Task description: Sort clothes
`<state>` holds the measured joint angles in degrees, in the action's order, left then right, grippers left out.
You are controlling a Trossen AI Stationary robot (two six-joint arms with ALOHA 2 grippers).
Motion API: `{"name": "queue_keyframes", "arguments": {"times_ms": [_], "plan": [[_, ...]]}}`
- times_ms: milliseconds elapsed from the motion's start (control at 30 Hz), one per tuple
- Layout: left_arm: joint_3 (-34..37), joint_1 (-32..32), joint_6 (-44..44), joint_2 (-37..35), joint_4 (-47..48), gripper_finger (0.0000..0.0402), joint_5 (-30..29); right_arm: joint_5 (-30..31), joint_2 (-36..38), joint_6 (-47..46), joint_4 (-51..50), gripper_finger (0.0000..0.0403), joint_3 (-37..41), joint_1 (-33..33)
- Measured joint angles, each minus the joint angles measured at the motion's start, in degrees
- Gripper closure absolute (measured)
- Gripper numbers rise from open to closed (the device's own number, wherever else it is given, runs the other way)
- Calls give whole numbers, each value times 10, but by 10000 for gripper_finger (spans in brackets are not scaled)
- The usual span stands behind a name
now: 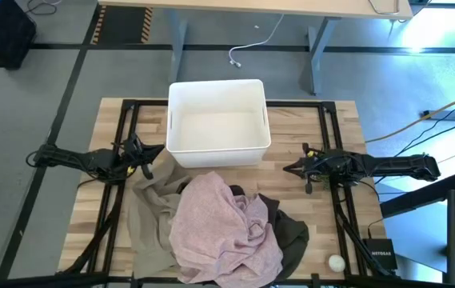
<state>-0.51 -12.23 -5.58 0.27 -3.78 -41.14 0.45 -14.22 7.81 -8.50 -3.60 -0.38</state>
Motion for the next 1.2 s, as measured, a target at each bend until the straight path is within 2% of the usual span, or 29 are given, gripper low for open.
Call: {"name": "queue_keyframes", "arguments": {"times_ms": [433, 600, 700, 800, 900, 1033, 1200], "plan": [[0, 0, 0, 0, 0, 398, 0, 0, 0, -1, 12, 370, 1, 0], [0, 0, 0, 0, 0, 398, 0, -12, 0, -66, 33, 370, 1, 0], [0, 0, 10, 0, -3, 398, 0, -15, 0, -153, 70, 370, 1, 0], [0, 0, 94, 0, -33, 398, 0, -14, 0, -213, 107, 370, 1, 0], [0, 0, 102, 0, -64, 398, 0, 0, 0, -221, 171, 370, 1, 0], [0, 0, 94, 0, -107, 398, 1, -13, 0, -245, 283, 370, 1, 0], [0, 0, 194, 0, -143, 398, -2, -73, -7, -247, 395, 370, 0, 0]]}}
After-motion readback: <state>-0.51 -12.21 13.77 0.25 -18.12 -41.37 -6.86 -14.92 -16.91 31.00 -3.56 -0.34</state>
